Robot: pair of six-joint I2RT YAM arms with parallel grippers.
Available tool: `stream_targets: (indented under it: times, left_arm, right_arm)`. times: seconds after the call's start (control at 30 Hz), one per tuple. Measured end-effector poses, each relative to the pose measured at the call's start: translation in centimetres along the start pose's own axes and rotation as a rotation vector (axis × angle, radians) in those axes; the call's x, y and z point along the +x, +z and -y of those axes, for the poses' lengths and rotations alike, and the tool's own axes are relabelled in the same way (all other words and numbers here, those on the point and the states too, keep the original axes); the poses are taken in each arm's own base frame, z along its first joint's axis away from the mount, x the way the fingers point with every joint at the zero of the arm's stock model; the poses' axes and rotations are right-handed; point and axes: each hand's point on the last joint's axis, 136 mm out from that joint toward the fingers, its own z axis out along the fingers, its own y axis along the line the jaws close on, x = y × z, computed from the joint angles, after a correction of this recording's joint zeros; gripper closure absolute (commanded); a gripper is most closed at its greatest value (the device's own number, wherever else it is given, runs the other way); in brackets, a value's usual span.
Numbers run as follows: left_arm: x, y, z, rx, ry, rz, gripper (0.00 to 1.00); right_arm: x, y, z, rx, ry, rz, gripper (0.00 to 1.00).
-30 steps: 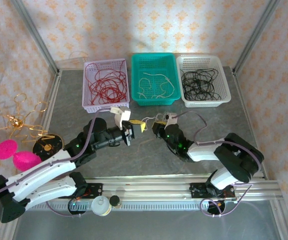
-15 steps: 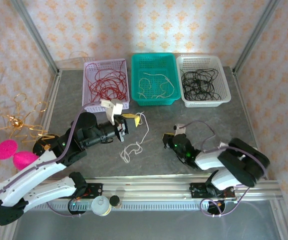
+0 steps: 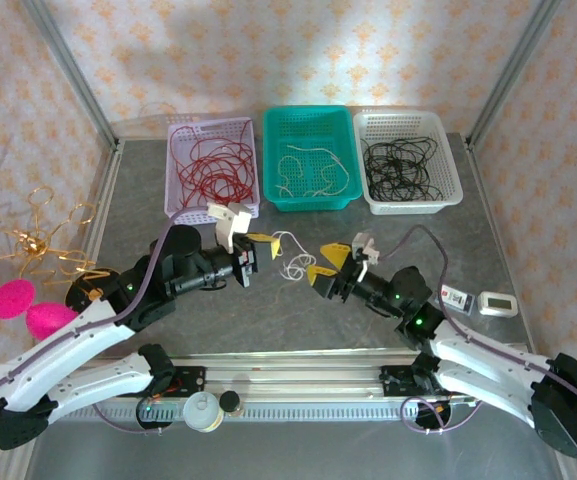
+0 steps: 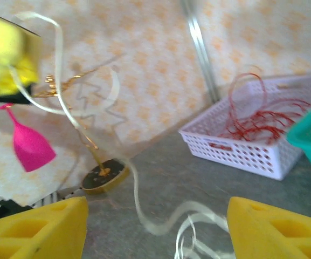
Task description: Untangle the cables
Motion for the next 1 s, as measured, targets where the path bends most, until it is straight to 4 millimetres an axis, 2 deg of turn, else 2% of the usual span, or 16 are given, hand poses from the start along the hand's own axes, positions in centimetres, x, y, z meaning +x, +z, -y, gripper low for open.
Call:
stream_targets:
  times: [0.13, 0.27, 0.37, 0.5, 0.63, 0.8, 0.87, 1.0]
  left_arm:
    - [0.8, 0.4, -0.5, -0.016, -0.005, -0.031, 1.0]
    - [1.2, 0.7, -0.6, -0.021, -0.008, -0.049, 1.0]
    - [1.2, 0.7, -0.5, -0.015, -0.009, -0.052, 1.0]
    - [0.1, 0.4, 0.1, -0.003, -0.006, -0.032, 1.0]
    - [-0.9, 0.1, 0.7, 0.009, -0.004, -0.009, 1.0]
    - [-1.1, 0.0, 0.9, 0.014, -0.008, -0.005, 1.0]
    - [-1.5, -0.1, 1.1, 0.018, -0.007, 0.001, 1.0]
    - [-3.6, -1.0, 2.3, 0.042, 0.001, 0.047, 1.0]
  right_arm:
    - [-0.6, 2.1, -0.8, -0.063, -0.015, -0.033, 0.37]
    - [0.5, 4.7, 0.4, -0.033, 0.009, -0.085, 0.46]
    - [2.5, 6.8, 1.5, -0.002, 0.03, -0.14, 0.48]
    - [6.8, 8.8, 2.0, -0.002, 0.059, -0.232, 0.52]
    - [10.3, 10.0, 2.6, 0.002, 0.115, -0.308, 0.64]
    - [11.3, 12.1, 4.3, 0.065, 0.161, -0.306, 0.75]
    - [11.5, 12.8, 4.9, 0.088, 0.171, -0.302, 0.76]
    - [12.9, 13.8, 6.1, 0.131, 0.193, -0.323, 0.81]
